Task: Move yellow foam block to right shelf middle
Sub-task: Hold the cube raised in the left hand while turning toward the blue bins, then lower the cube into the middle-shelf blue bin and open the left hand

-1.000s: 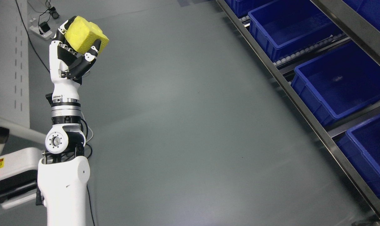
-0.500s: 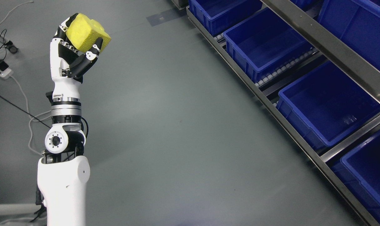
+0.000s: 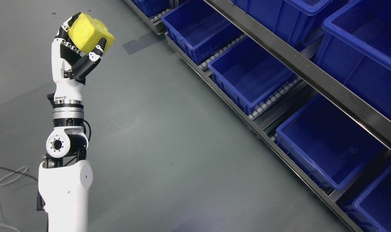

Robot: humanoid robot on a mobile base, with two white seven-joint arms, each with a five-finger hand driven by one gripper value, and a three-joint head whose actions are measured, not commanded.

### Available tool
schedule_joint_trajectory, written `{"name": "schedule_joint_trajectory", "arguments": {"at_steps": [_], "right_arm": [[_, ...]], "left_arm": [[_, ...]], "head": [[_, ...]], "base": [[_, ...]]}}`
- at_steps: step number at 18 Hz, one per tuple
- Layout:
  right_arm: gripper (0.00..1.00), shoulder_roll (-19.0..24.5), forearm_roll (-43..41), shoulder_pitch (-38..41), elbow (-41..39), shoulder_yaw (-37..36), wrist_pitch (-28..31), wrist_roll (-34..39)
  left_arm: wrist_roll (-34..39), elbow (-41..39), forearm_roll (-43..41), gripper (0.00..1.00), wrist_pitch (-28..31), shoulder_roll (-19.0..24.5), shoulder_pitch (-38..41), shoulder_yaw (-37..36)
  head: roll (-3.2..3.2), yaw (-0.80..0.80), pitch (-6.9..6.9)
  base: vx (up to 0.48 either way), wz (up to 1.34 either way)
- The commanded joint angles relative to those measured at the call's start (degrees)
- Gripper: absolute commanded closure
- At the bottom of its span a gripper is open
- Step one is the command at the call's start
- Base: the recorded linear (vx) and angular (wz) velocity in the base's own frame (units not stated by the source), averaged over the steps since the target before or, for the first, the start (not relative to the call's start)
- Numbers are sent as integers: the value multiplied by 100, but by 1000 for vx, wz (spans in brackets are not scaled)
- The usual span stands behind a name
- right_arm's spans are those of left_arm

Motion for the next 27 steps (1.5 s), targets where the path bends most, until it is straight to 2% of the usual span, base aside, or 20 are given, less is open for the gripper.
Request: {"name": "schedule_joint_trajectory", "arguments": {"at_steps": [1, 8, 12, 15, 17, 19, 20, 22, 23, 27], "right_arm": [[0, -100, 0, -8, -100, 0, -3, 4], [0, -100, 0, -17, -100, 0, -3, 4], [0, -100, 0, -8, -100, 0, -3, 4], [0, -100, 0, -17, -100, 0, -3, 4], [0, -100, 0, -8, -100, 0, -3, 4], [0, -100, 0, -8, -100, 0, -3, 4], [0, -100, 0, -8, -100, 0, -3, 4], [0, -100, 0, -8, -100, 0, -3, 4], [0, -100, 0, -8, -100, 0, -3, 4], [0, -100, 0, -8, -100, 0, -3, 4]], "left_arm": [[-12, -77, 0, 59, 1, 100, 7, -103], [-47, -490, 0, 59, -43, 100, 33, -569], [-1065, -658, 0, 58, -226, 100, -37, -648], [-1102, -658, 0, 58, -315, 100, -378, -648], [-1102, -649, 0, 58, -202, 100, -896, -648], [-1093, -614, 0, 58, 506, 100, -1476, -771], [-1093, -544, 0, 58, 1033, 100, -1714, -902], [-1076, -194, 0, 58, 2463, 100, -2144, -1166], [-1076, 113, 0, 58, 2802, 100, -2390, -1254], [-1120, 1510, -52, 57, 2796, 100, -3226, -1763]], "head": [[0, 0, 0], [0, 0, 0], [0, 0, 0], [0, 0, 0], [0, 0, 0], [0, 0, 0], [0, 0, 2], [0, 0, 2], [0, 0, 2], [0, 0, 2]], "base": [[446, -376], [408, -552], [334, -489], [211, -312], [154, -219], [119, -145], [123, -84], [97, -58], [71, -33], [62, -39]]}}
